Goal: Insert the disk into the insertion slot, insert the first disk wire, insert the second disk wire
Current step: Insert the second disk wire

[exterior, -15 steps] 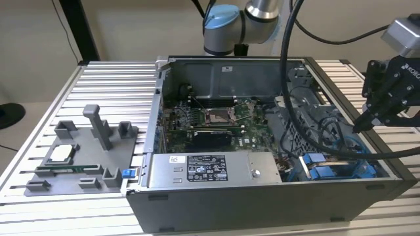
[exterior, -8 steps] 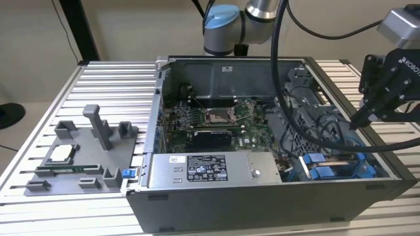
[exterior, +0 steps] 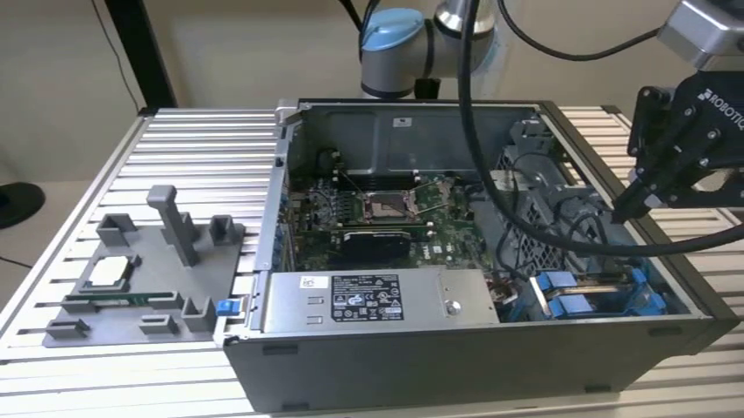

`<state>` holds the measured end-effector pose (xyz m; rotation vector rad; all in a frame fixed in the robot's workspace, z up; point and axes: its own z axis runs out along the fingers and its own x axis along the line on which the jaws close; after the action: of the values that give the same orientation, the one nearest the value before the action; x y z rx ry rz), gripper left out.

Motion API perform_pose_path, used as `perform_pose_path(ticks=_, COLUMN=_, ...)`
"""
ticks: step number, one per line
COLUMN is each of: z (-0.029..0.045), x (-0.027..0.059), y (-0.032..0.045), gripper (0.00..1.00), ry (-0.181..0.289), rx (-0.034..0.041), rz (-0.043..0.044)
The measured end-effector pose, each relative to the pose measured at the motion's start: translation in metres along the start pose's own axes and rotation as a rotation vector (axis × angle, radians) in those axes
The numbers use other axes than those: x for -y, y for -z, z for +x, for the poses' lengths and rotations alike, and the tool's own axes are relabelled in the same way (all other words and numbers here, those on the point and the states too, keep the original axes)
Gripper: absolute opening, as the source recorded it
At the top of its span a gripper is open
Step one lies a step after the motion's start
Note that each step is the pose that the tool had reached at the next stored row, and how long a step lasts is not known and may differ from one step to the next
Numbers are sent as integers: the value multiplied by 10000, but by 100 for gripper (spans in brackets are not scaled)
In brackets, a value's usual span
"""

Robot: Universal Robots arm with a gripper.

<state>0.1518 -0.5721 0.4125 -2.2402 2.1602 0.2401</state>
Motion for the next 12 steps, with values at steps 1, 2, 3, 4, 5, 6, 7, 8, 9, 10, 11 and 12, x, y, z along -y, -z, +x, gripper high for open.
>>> perform_pose_path(ticks=1, z=-1, x=-22, y=3, gripper=0, ry=0, rx=-1, rz=0)
perform_pose_path(ticks=2, z=-2, x=-44, y=3, gripper=0, ry=0, rx=0, rz=0)
perform_pose_path(ticks=3, z=-3, x=-64, y=2, gripper=0, ry=0, rx=0, rz=0)
perform_pose_path(ticks=4, z=-3, x=-82, y=1, gripper=0, ry=0, rx=-1, rz=0)
perform_pose_path(ticks=5, z=-3, x=-98, y=-1, gripper=0, ry=0, rx=0, rz=0)
perform_pose_path(ticks=6, z=-2, x=-113, y=-3, gripper=0, ry=0, rx=0, rz=0)
perform_pose_path(ticks=7, z=-1, x=-126, y=-4, gripper=0, ry=0, rx=0, rz=1)
perform_pose_path(ticks=8, z=1, x=-135, y=-4, gripper=0, ry=-1, rx=-1, rz=1)
perform_pose_path(ticks=9, z=2, x=-140, y=-4, gripper=0, ry=-1, rx=-1, rz=2)
perform_pose_path(ticks=10, z=3, x=-142, y=-6, gripper=0, ry=1, rx=-3, rz=10)
perform_pose_path(ticks=11, z=4, x=-142, y=-10, gripper=0, ry=5, rx=-4, rz=28)
perform_pose_path(ticks=12, z=6, x=-142, y=-19, gripper=0, ry=7, rx=-11, rz=69)
